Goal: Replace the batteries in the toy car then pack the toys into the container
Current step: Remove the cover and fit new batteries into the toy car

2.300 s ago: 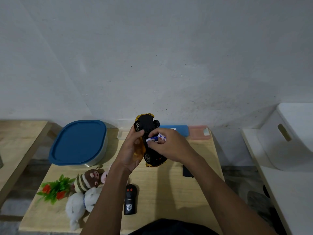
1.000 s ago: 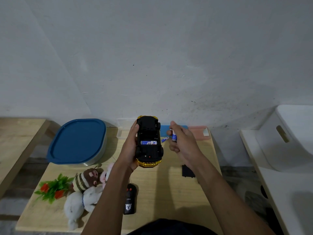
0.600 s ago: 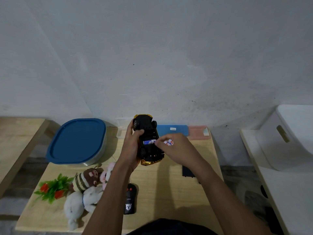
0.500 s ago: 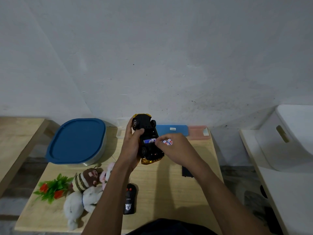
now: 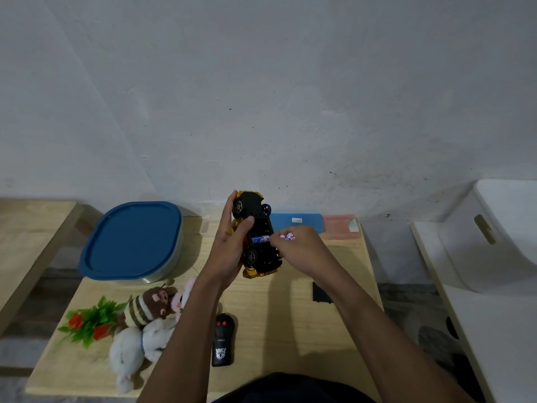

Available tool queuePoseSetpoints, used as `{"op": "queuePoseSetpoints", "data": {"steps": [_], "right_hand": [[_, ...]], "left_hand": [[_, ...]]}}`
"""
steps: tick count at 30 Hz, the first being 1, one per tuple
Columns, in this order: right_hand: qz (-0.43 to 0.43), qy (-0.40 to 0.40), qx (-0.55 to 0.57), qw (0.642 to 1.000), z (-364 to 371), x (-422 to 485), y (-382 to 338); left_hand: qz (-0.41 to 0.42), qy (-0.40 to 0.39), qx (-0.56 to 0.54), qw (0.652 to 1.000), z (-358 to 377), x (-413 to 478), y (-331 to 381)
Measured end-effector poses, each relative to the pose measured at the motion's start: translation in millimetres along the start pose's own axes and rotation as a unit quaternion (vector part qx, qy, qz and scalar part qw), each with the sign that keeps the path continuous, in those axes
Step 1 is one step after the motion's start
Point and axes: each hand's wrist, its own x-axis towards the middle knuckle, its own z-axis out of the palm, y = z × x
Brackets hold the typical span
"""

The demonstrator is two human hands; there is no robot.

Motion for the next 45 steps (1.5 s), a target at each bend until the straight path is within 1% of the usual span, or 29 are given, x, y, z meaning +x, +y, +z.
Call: {"op": "queuePoseSetpoints", "data": {"steps": [5,9,12,15,18,20,30,37,43,45], "right_hand": [[0.002,-0.003,0.015,1.000,-1,1,-1],[0.009,0.003,0.046,0.999,-1,-1,4],[0.009,-0.009,0.064,0.998,-5,-2,6],[-0.032,-0.017,0.047,0.998,-9,-1,12],[-0.084,-0.015,0.015,0.996,-13,0,17],[-0.104,-0.021,0.006,0.994,-13,-1,17],[-0.113,0.006,0.047,0.992,-7,-2,10],[-0.125,0.018,0.026,0.992,-1,-1,4],[-0.116,0.027,0.097,0.988,1,1,6],[-0.094,0.042,0.145,0.984,1,2,7]], "left_hand": [[0.003,-0.009,0.015,1.000,2,1,2],[-0.015,-0.009,-0.012,1.000,4,-1,2],[-0.024,-0.008,-0.041,0.999,5,-3,3],[-0.030,-0.005,-0.074,0.997,5,-3,4],[-0.034,-0.007,-0.092,0.995,8,-4,6],[-0.041,-0.005,-0.096,0.995,8,-4,6],[-0.058,-0.012,-0.085,0.995,8,-6,3],[-0.044,-0.013,-0.083,0.996,8,-7,7],[-0.046,-0.006,-0.095,0.994,6,-6,5],[-0.042,-0.011,-0.099,0.994,6,-7,5]]}}
